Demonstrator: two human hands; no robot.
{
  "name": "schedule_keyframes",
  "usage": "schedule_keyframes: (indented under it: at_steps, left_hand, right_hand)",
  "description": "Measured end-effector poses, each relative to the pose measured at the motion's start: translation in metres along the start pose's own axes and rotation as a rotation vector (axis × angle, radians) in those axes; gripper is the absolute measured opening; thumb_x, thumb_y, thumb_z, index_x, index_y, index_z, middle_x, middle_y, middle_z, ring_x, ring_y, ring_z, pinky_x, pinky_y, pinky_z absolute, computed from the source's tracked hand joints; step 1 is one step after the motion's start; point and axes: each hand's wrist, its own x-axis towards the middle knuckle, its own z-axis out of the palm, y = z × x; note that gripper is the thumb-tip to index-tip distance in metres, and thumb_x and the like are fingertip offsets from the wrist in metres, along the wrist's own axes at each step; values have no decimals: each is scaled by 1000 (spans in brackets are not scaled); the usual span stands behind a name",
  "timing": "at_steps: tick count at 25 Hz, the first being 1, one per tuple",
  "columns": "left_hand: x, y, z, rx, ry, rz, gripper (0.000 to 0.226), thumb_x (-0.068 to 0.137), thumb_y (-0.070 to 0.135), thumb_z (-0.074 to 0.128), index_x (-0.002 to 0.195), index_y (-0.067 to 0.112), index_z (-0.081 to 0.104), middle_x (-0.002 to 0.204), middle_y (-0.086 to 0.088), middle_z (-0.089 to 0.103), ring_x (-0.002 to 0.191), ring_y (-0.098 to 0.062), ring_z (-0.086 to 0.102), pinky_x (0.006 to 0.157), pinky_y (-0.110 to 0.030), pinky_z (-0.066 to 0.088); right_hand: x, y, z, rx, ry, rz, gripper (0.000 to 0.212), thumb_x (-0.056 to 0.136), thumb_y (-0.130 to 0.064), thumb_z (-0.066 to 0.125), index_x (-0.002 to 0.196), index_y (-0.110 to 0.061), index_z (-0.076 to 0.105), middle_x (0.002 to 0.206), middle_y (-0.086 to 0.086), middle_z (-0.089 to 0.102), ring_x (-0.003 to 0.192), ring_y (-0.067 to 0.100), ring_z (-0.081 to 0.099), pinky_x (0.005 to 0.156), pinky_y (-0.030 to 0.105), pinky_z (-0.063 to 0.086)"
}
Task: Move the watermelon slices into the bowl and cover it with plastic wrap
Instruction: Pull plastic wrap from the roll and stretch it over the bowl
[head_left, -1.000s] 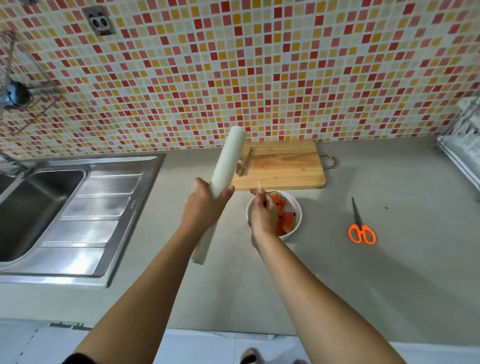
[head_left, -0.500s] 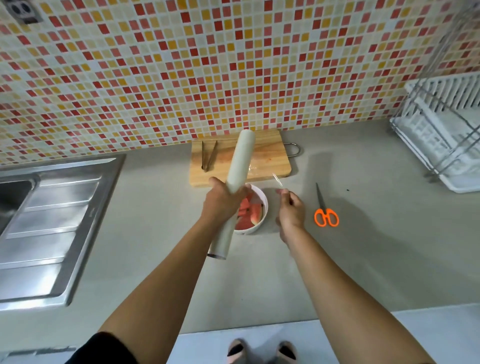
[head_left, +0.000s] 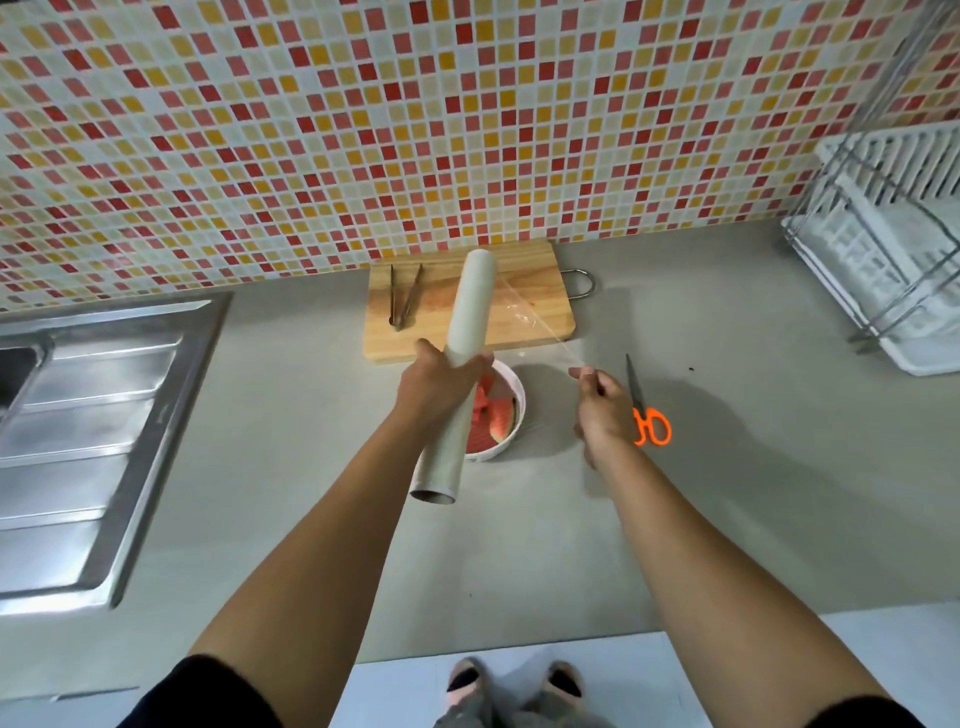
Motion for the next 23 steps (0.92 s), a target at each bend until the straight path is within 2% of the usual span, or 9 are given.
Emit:
schedule_keyframes:
  at_steps: [3,5,7,9,12,14,19,21,23]
  left_hand:
    - [1,-14,-5,24,39,-34,58,77,64,58,99,13,43,77,6,51,68,-9,53,50,-26,37]
    - [3,-19,-7,48,10,-69,60,78,70,49,98,13,49,77,4,53,67,-10,54,51,-24,37]
    - [6,-21,-9,-30,-51,-114,64,79,71,45,101,11,51,81,-1,58,71,-17,59,58,-28,45]
    - [8,-18,-12,-150,-123,-163,59,81,66,48,102,11,48,83,-4,59,66,-18,63,56,-28,50]
    - [11,-10,-15,-294,-224,-162,39,86,49,54,94,11,47,78,-7,59,44,-13,63,40,-23,48]
    - [14,-5,-14,-298,-208,-121,39,84,47,50,99,11,48,80,-9,58,51,-19,62,43,-25,49]
    - [18,-6,-13,-226,-198,-52,41,86,45,47,114,16,42,97,-10,59,75,-26,62,64,-37,55]
    - [14,-15,-15,-231,-198,-66,39,87,45,50,115,19,41,97,-9,60,75,-25,63,63,-37,56]
    - [8,-29,-19,-226,-173,-85,41,87,47,52,117,22,39,99,-9,60,76,-25,64,60,-35,55]
  right_hand:
    - [3,4,10,-50,-11,-25,31,95,-31,41,97,-17,68,67,-6,52,54,7,40,53,23,32]
    - [5,8,17,-102,-29,-44,31,95,-31,41,98,-16,68,78,-3,59,65,12,49,62,27,39]
    - [6,13,21,-116,-53,-38,31,95,-29,41,98,-15,68,82,-1,60,66,12,48,62,28,39]
    - [7,17,24,-91,-60,-3,30,94,-29,42,96,-15,68,75,-3,57,59,9,43,56,26,34]
    - [11,15,23,-83,-40,14,28,94,-30,42,92,-18,67,78,-3,58,62,12,46,58,26,35]
    - [17,8,19,-85,-13,13,27,94,-31,41,90,-21,66,85,-1,61,69,17,51,59,26,37]
    - [25,5,6,-86,0,21,30,94,-31,39,97,-21,67,57,-6,48,43,10,36,40,20,28]
    - [19,12,9,-120,-27,39,28,94,-31,40,96,-22,67,63,-3,54,44,10,37,40,20,29]
    - [12,22,15,-148,-74,44,27,94,-30,41,92,-24,67,81,-1,61,57,11,45,48,23,33]
